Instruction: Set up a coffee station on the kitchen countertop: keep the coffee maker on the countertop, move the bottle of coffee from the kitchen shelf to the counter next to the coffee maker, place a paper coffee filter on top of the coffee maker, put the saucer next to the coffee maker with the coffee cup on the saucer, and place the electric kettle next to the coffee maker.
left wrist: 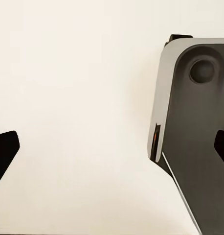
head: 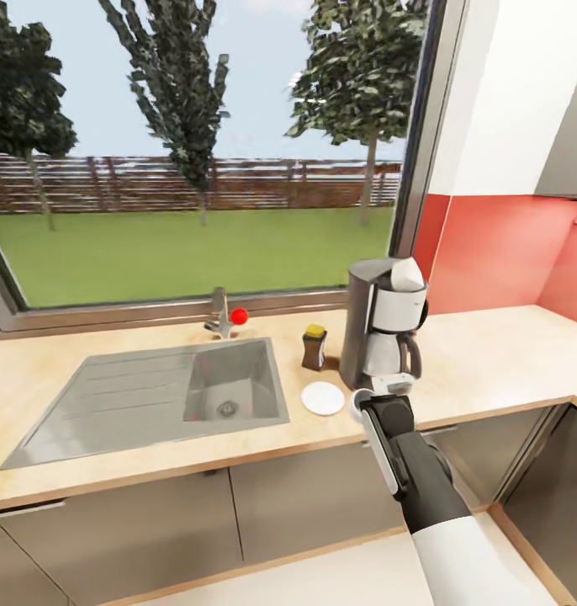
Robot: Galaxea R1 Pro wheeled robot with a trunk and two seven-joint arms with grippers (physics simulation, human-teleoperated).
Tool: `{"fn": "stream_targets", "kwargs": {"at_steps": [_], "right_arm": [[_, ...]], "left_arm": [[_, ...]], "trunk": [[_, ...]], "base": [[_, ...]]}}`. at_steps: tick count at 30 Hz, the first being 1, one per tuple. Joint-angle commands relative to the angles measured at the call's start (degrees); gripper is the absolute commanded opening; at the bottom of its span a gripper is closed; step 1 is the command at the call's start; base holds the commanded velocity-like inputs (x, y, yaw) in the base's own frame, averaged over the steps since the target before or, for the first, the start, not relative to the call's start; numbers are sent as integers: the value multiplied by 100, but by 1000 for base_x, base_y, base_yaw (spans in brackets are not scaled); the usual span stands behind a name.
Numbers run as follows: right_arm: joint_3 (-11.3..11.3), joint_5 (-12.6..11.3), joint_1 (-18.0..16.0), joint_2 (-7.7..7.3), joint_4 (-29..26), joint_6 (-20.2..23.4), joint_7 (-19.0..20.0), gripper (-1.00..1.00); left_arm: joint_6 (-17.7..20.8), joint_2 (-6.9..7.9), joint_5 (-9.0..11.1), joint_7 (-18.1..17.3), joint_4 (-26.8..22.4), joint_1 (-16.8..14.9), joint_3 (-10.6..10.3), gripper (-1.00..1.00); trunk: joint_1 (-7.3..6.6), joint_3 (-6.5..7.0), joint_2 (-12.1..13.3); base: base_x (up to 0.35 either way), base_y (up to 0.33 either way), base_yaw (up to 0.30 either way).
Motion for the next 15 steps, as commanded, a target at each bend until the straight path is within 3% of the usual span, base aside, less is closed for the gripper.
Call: {"fn": "stream_targets", "kwargs": {"at_steps": [1,6,15], "right_arm": [[5,32,-6,2,-2,37,10,-100],[5,25,-7,2,3,37,10,-100],[10,23,-8,-6,92,37,27,-100]], "left_arm": [[-9,1,55,-3,-3,3,3,100],[-9,5,49,-3,56,23,35,100],[74,10,46,6,288,93,-2,100]], "trunk": [[6,-12,-12],[6,-12,-12],[6,-12,-12]], "base": [[221,285,-205],[218,282,-111],[174,250,-8]]}}
